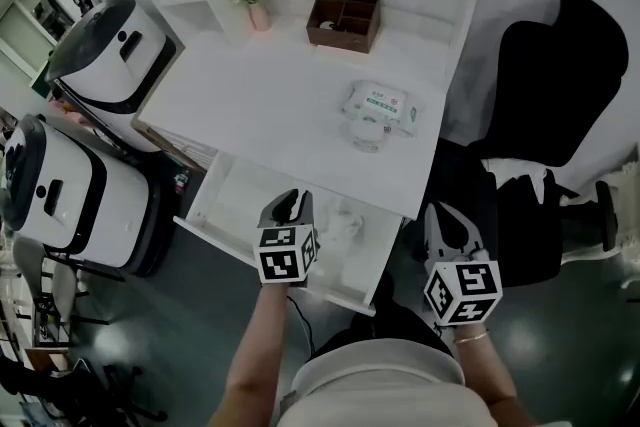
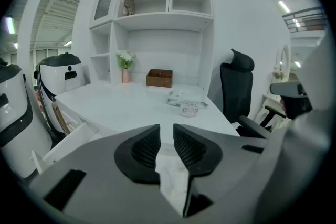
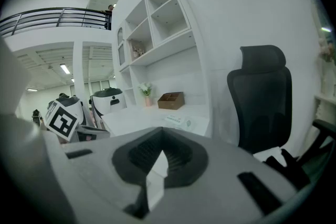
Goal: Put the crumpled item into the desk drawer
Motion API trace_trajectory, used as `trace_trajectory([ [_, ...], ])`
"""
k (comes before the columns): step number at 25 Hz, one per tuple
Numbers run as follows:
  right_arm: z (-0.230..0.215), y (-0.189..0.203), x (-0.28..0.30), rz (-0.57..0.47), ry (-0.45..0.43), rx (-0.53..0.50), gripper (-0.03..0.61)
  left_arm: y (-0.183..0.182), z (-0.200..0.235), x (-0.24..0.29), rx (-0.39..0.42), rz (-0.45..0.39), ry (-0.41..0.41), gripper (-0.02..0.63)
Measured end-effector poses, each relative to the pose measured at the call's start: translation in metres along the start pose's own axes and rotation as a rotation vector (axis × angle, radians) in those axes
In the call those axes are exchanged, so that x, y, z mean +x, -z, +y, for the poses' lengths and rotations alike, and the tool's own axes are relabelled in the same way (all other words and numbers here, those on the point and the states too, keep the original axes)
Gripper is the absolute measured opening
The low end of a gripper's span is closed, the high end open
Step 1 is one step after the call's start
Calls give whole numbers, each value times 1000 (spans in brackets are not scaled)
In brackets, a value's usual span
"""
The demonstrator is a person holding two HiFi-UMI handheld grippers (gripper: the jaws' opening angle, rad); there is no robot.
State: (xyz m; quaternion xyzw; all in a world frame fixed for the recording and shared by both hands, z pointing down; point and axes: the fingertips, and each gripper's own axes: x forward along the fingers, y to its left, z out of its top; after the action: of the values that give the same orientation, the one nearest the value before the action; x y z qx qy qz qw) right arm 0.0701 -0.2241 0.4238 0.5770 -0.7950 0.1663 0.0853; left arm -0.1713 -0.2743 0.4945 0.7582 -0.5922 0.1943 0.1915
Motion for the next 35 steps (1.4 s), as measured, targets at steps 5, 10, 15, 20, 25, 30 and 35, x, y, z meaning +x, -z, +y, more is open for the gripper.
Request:
trace_trajectory([
  [5, 2, -3, -3, -9, -3, -5, 2, -11, 2, -18, -6, -52, -12, 49],
  [10, 3, -3, -6, -15, -6, -10, 2, -18, 1, -32, -9, -90, -18, 31],
  [15, 7, -5, -8, -16, -15, -17, 2, -26, 2, -48, -24, -133, -19, 17],
  [20, 11, -5, -10, -18, -19, -21, 2, -30, 6, -62, -40, -169, -24, -3],
  [25, 13, -5, -11, -17, -21, -26, 2, -30, 10, -75, -54, -188, -34, -6],
  [30, 16, -7, -14, -38, -43, -10, 2, -30, 13, -84, -73, -201, -31, -6],
  [35, 13, -10, -18, -52, -33, 0, 2, -29, 16, -90, -88, -208, -41, -6],
])
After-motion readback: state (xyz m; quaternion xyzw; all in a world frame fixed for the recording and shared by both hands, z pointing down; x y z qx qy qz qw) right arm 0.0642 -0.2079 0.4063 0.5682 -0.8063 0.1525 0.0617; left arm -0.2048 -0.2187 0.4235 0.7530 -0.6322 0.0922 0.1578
